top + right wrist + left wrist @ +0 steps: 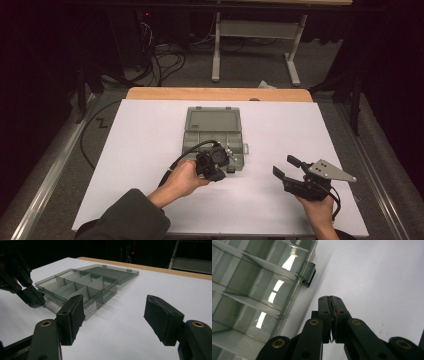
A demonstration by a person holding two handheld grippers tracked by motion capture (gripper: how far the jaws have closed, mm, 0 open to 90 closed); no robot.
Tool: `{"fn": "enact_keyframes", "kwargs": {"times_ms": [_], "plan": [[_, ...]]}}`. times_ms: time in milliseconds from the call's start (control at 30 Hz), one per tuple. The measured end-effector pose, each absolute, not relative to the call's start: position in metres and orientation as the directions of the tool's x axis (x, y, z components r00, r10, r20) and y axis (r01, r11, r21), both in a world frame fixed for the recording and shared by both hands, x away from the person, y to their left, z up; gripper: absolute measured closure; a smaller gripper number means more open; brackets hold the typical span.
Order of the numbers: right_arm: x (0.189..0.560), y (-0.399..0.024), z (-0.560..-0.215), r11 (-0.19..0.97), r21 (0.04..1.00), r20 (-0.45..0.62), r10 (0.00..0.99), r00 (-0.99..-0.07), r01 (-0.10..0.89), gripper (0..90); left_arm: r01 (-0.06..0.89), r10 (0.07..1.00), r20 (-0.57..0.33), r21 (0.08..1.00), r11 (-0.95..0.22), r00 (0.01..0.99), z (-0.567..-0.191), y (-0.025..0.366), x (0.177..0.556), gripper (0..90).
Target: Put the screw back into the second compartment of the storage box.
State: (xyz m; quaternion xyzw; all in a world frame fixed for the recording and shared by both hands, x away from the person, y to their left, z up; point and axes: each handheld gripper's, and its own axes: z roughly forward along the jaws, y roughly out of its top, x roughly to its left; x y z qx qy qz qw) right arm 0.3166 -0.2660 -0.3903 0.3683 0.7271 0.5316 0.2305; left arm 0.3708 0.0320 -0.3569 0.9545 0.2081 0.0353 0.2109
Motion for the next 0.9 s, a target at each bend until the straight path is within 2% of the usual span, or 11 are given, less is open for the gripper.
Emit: {"fn": "enact_keyframes", "kwargs": {"times_ms": [900], "plan": [[0.313, -0.265, -0.389, 0.172, 0.948, 0.039, 0.773, -0.633, 0.269, 33.7, 0.505, 0.537, -0.061, 0.444, -0.74, 0.841, -0.334, 0.06, 0.417, 87.1]]}}
